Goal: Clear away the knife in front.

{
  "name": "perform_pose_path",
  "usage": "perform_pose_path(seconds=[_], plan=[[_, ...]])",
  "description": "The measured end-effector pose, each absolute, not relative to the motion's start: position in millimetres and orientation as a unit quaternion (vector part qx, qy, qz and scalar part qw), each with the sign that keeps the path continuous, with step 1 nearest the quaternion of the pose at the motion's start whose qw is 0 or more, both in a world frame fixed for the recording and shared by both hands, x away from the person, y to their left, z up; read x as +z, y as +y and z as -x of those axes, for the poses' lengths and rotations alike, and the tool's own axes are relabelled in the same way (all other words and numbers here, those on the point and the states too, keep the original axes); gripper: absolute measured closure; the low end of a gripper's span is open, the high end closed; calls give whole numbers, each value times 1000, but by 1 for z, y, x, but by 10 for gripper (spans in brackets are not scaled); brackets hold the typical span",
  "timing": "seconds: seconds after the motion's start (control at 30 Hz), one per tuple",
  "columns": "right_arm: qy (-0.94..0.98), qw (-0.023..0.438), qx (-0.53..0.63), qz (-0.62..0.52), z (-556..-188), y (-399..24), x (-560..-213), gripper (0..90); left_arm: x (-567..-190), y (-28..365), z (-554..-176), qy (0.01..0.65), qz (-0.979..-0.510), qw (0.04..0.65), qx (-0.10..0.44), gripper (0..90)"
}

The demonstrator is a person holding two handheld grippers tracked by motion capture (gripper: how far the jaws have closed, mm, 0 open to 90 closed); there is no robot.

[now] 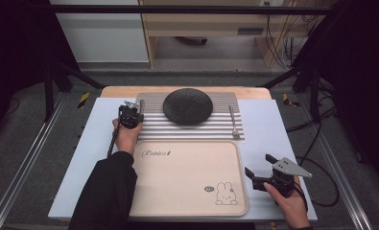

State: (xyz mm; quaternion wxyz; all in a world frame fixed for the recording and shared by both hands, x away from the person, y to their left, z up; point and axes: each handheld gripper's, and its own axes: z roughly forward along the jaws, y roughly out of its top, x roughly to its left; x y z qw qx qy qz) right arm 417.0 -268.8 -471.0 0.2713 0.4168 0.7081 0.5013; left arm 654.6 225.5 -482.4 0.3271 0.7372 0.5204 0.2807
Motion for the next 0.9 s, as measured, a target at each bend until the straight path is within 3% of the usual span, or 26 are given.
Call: perform_pose_path(seconds=[0.5, 0.9], plan=[[709, 270, 500, -418, -417, -269, -471, 51, -482, 220, -655, 511, -743, 313, 299, 795], [706, 271, 504, -418, -417, -270, -470, 57, -480, 221, -653, 515, -741, 325, 282, 798]])
